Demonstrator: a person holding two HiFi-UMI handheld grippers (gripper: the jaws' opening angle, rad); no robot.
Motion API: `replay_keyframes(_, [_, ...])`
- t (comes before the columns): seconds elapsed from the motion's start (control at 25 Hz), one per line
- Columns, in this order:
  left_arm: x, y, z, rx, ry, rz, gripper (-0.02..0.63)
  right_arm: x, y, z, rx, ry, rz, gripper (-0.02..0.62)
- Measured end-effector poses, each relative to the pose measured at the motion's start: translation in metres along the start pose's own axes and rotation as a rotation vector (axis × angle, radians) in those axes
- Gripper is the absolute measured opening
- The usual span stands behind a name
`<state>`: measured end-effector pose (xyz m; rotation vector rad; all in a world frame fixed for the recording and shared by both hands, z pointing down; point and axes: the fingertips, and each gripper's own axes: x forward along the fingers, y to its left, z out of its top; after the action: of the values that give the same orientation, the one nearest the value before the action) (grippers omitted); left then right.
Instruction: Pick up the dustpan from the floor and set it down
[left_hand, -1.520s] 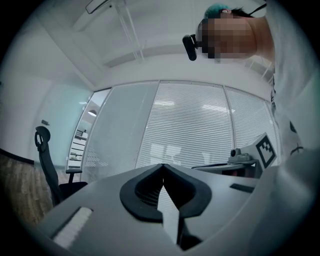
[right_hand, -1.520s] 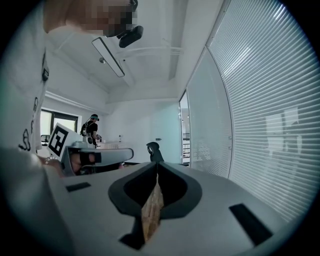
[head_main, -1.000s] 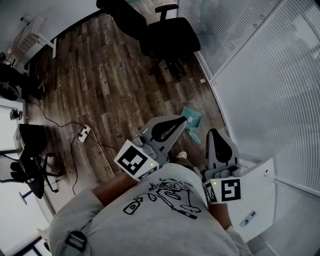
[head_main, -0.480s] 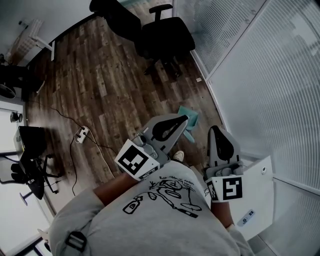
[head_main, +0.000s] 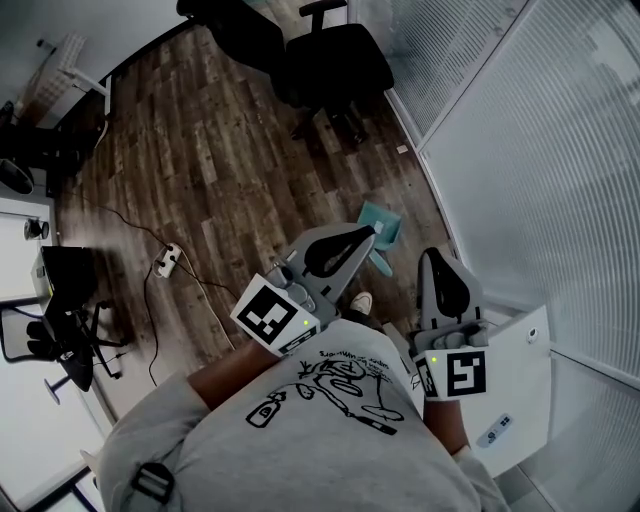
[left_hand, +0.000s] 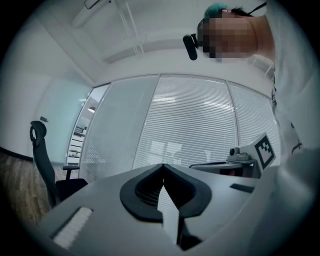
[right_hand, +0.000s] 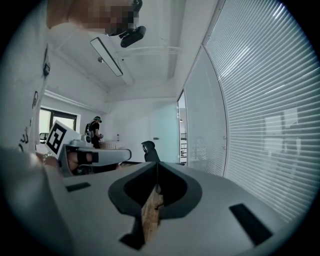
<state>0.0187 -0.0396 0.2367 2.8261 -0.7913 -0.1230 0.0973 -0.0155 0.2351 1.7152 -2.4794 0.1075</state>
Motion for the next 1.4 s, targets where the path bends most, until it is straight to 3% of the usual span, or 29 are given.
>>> replay_keyframes(0.72, [0.006,0.011,-0.038,-0.06,0.072,0.01,0.002,0.016,0.005,-0.051,0.041,0.098,0.046,0.008])
replay_keyframes(1.4, [-0.001,0.027,-0.099,-0.115,0.174,0.053,0.002,0.027,0.013,-0.133,0.042,0.226,0.11,0.009])
